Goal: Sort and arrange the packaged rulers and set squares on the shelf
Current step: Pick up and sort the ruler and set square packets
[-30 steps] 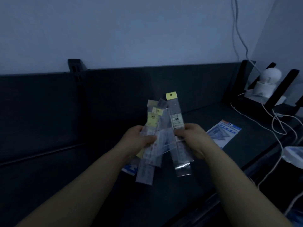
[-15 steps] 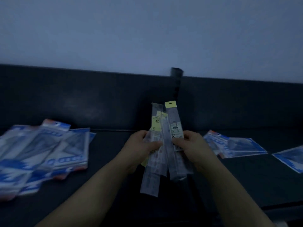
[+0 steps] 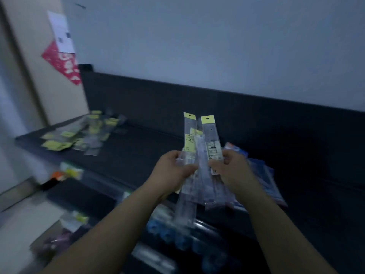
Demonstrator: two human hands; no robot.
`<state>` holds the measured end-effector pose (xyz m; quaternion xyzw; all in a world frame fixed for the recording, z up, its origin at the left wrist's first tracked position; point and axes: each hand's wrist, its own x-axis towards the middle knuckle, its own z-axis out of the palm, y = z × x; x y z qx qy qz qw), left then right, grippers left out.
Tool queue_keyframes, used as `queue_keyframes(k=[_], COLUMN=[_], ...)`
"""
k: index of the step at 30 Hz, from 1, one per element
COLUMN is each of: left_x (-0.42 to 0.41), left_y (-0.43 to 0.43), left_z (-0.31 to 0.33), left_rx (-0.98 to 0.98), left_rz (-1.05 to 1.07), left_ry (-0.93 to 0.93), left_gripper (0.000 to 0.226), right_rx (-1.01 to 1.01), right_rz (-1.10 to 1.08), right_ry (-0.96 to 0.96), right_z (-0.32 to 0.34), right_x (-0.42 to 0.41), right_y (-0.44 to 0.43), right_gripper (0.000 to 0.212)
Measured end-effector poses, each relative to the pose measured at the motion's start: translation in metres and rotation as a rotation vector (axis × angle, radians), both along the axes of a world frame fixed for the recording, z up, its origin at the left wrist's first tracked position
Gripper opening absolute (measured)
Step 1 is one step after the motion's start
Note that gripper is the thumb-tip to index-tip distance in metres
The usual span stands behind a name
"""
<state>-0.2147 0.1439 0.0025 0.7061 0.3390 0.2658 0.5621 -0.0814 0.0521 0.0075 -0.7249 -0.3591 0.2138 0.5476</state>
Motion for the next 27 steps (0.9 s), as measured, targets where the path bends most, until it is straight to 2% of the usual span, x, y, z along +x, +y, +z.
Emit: queue_keyframes(k=[3, 6, 10, 12, 19, 27], left_x=[-0.051, -0.089, -0.121, -0.134, -0.162, -0.166], left_y=[0.045, 0.089, 0.147, 0.175, 0.268, 0.367], left_z=[0.003, 0.001, -0.003, -0.005, -0.010, -0.005], left_rx=[0.060, 0.102, 0.121, 0.126, 0.146, 0.208], left_rz=[0.099, 0.215, 0.362, 0.419, 0.538, 0.475], left_ry=[0.047, 0.084, 0.142, 0.146, 0.214, 0.309], left_gripper=[0.032, 0.028, 0.059, 0.065, 0.060, 0.049], right_rx=[-0.011, -0.012, -0.028, -0.029, -0.027, -0.073], right_rz=[0.079, 0.160, 0.241, 0.270, 0.284, 0.163], right_ry=[-0.025, -0.045, 0.032, 0.054, 0.068, 0.002], right_z=[0.000, 0.000, -0.003, -0.007, -0.019, -0.034], right_x=[-0.043, -0.076, -0.103, -0.113, -0.137, -0.142], right_y=[0.057, 0.110, 0.180, 0.213, 0.322, 0.412], right_gripper=[0.009, 0.012, 0.014, 0.015, 0.015, 0.011])
